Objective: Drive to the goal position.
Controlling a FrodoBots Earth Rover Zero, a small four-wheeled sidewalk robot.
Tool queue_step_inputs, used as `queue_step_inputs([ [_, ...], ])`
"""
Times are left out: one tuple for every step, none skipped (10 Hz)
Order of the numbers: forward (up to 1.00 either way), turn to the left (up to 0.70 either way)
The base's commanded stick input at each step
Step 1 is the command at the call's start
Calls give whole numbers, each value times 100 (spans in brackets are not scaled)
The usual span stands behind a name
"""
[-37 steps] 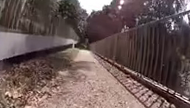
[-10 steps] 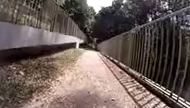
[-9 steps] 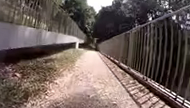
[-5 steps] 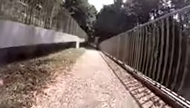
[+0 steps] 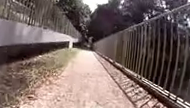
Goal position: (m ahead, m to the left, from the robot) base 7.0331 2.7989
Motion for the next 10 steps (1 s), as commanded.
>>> queue_step_inputs([
  [100,0],
  [100,0],
  [100,0],
  [100,0],
  [100,0],
  [100,0],
  [100,0],
  [100,0],
  [100,0],
  [100,0],
])
